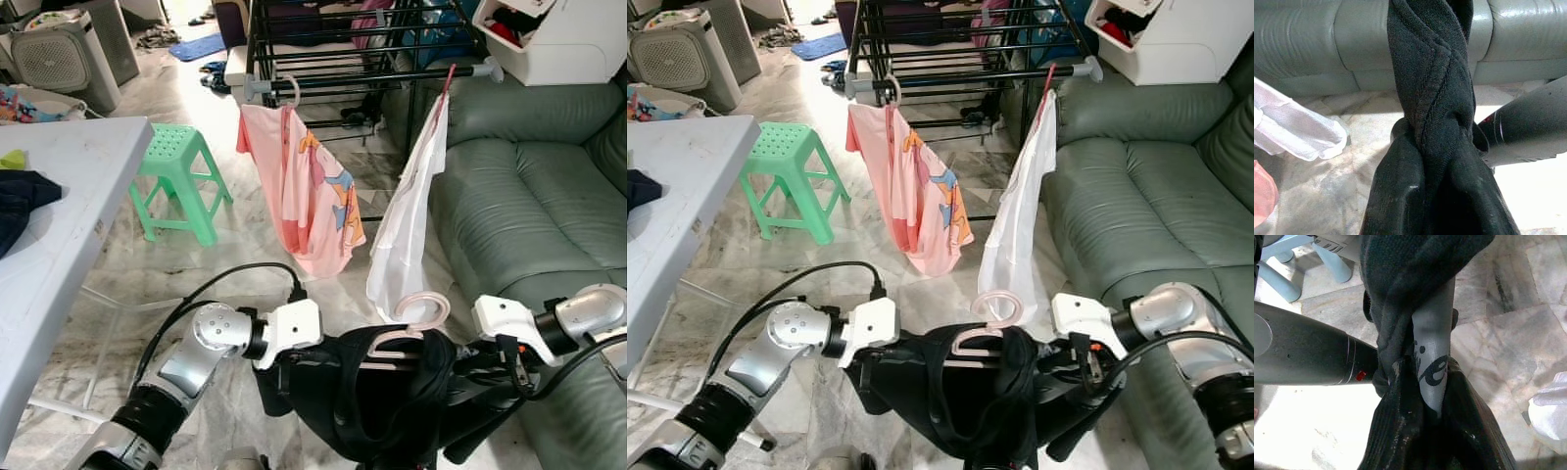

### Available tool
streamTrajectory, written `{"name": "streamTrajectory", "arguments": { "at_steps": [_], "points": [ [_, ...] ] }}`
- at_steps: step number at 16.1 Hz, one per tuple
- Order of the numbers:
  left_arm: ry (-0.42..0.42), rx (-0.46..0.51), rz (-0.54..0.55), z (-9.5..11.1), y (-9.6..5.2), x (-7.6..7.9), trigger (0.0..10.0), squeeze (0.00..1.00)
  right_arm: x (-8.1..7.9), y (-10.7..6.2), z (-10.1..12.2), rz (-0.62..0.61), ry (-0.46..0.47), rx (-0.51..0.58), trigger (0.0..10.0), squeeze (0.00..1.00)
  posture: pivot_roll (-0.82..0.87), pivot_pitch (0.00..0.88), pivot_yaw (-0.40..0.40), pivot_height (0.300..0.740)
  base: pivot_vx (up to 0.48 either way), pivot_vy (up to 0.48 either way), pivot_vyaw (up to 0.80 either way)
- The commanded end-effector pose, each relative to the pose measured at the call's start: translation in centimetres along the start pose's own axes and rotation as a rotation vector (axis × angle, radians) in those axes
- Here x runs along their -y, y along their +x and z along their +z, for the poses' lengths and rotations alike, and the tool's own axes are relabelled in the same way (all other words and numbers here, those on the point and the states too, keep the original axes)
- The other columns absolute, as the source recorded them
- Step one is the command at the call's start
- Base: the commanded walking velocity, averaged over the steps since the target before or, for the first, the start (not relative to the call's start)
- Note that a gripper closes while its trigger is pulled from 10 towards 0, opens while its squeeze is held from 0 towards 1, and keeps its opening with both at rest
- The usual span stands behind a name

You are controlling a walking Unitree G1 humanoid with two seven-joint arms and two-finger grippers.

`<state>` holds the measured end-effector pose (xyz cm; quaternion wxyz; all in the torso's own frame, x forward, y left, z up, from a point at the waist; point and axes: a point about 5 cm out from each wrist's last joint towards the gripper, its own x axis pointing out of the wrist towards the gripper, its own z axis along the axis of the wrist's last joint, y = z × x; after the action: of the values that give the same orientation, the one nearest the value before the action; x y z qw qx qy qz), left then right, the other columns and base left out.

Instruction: Hang hanger

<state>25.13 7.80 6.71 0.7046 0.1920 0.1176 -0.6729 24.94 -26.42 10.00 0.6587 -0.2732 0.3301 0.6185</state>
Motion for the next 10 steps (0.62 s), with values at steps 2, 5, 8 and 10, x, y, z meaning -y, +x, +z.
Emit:
{"name": "streamTrajectory", "arguments": {
  "at_steps": [2,5,8,10],
  "points": [
    [0.042,0.024,0.030,0.7,-0.1,-0.6,10.0,0.00,0.5,0.6,0.9,-0.061,-0.057,0.060,0.0,0.00,-0.09,0.000,0.012,0.740,0.000,0.000,0.00],
    [0.044,0.017,0.175,0.2,-0.4,-1.6,10.0,0.97,1.4,1.2,1.7,-0.229,-0.064,0.154,0.0,0.00,-0.09,0.000,0.011,0.740,0.000,0.000,0.00],
    [0.026,0.008,0.217,0.1,-0.3,-2.2,10.0,1.00,1.4,2.2,0.2,-0.388,-0.046,0.049,0.0,0.00,-0.09,0.000,0.007,0.740,0.000,0.000,0.00],
    [0.037,0.013,0.250,0.2,-0.3,-2.5,10.0,1.00,1.3,2.7,-0.1,-0.447,-0.018,0.037,0.0,0.00,-0.09,0.000,0.004,0.740,0.000,0.000,0.00]
  ]
}}
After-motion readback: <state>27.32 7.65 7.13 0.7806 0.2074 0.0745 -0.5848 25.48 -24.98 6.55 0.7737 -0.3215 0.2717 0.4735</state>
